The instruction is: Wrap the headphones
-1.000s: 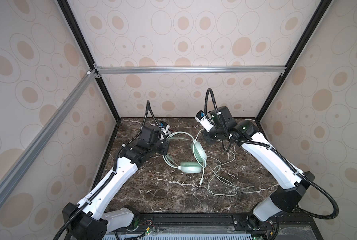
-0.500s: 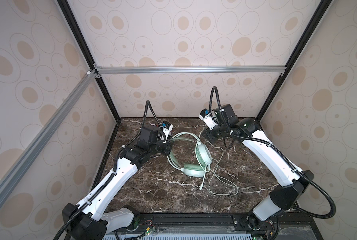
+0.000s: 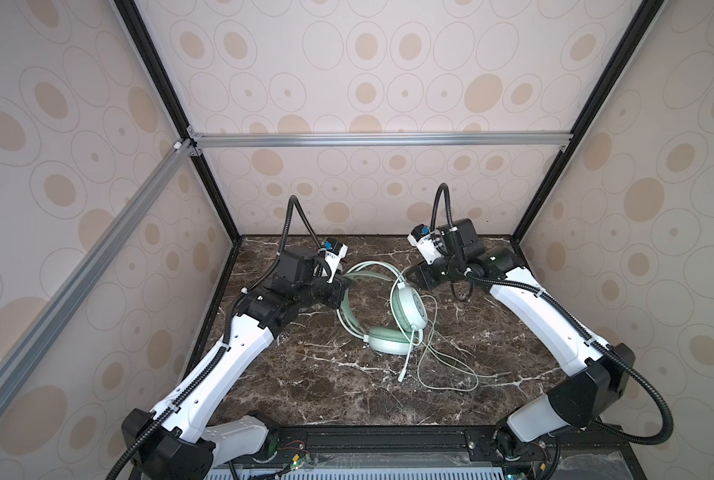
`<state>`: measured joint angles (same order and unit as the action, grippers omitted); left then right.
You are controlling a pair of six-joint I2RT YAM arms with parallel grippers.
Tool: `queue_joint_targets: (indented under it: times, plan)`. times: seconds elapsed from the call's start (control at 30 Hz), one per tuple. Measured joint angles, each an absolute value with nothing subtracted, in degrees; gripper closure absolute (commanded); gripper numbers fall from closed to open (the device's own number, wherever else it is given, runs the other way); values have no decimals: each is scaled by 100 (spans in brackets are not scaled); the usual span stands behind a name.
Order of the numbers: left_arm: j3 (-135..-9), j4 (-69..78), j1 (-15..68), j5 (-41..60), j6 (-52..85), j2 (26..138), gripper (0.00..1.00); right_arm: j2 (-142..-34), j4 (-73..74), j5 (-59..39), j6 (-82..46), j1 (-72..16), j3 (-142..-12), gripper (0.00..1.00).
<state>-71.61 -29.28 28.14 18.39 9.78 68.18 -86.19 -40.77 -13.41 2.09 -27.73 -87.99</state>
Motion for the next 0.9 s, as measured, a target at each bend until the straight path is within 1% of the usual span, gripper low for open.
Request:
queue_joint_targets:
  times: [0.17, 0.4, 0.5, 0.7, 0.9]
  plan:
    - [-7655, -2910, 2814, 2088, 1116, 6838, 100, -8062, -3033, -1863, -80, -2626, -7789, 51]
    - [-8005, -2845, 2814, 2311, 1282, 6893, 100, -7828, -1570, -2510, -565, -2510, -6917, 34]
    - [-8169, -2838, 2814, 2379, 1341, 6973, 100, -7749, -1092, -2700, -666, -2506, -6670, 29]
    - [-8663, -2829, 2814, 2641, 1481, 7181, 100, -7728, -482, -2823, -770, -2502, -6482, 26]
    - [-9107, -2790, 2814, 2812, 1594, 7321, 100, -7769, 10, -2832, -930, -2482, -6320, 28]
